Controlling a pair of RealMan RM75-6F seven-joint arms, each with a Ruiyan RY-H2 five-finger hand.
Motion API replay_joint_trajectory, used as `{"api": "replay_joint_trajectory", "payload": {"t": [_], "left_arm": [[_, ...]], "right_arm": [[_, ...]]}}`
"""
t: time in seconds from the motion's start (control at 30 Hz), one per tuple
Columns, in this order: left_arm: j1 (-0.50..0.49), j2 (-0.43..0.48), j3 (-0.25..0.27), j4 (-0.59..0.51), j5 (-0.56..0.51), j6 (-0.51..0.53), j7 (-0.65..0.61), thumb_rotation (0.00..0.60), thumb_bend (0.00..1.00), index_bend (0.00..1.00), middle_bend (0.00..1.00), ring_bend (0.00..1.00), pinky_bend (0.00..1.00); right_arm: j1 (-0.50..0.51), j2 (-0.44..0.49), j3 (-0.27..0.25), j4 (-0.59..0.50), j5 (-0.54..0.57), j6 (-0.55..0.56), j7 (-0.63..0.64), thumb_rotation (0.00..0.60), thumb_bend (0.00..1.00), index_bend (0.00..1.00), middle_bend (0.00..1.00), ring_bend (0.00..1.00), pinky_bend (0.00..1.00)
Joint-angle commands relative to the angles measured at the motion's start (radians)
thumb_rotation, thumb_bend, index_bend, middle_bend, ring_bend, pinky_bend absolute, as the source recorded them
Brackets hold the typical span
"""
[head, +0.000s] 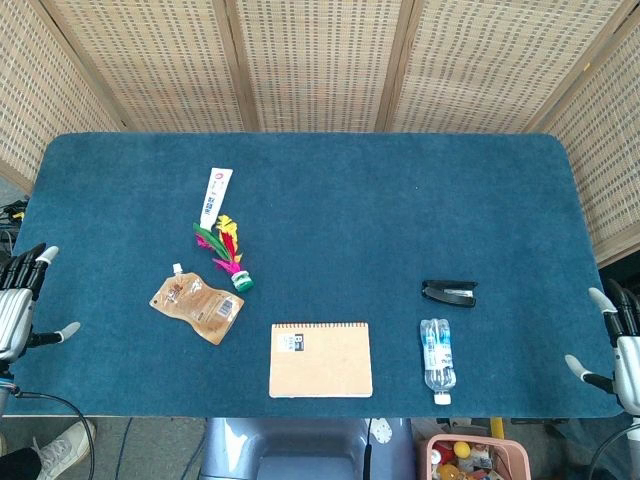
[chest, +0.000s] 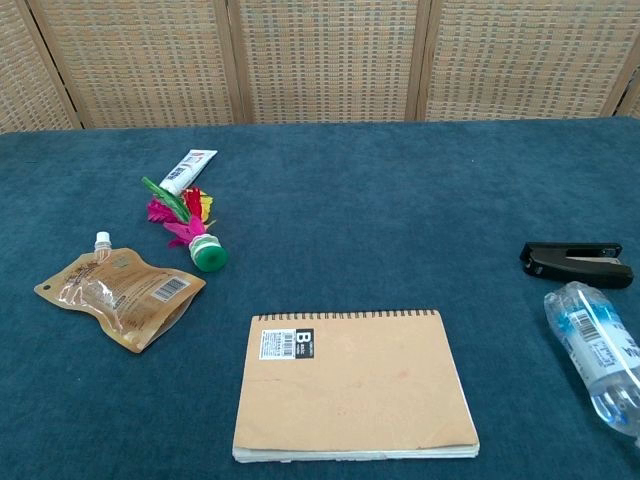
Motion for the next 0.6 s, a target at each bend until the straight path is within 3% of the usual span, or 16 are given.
{"api": "replay_joint_trajectory", "payload": {"t": [0.03,0.2,0.4,0.6], "left_arm": [[0.002,-0.001,-0.001,0.001,0.002,-0.002,0.002,0.6,0.0,0.0,0.0,0.0,0.0],[-0.004,-0.008,-0.007,0.02,-0.006,-0.023,0.0,0.6,0.0,0.0,0.0,0.0,0.0],[-0.118,-0.065,-0.05,0.154,0.013,-0.167,-0.026,0.6,0.04,0.01,0.0,0.0,0.0],[-0.342,-0.221,-0.111,0.434,0.087,-0.395,-0.128,0.6,0.14,0.36,0.0,0.0,0.0]], "right_arm": [[0.0,0.0,0.0,0.001,0.003,-0.002,0.002,0.6,0.01,0.0,0.0,0.0,0.0],[0.0,-0.001,0.003,0.002,0.012,-0.004,-0.001,0.6,0.01,0.0,0.0,0.0,0.0],[0.005,-0.002,0.008,0.003,0.028,-0.018,0.001,0.6,0.01,0.0,0.0,0.0,0.0],[0.013,-0.005,0.01,-0.006,0.028,-0.025,-0.021,0.6,0.01,0.0,0.0,0.0,0.0]]}}
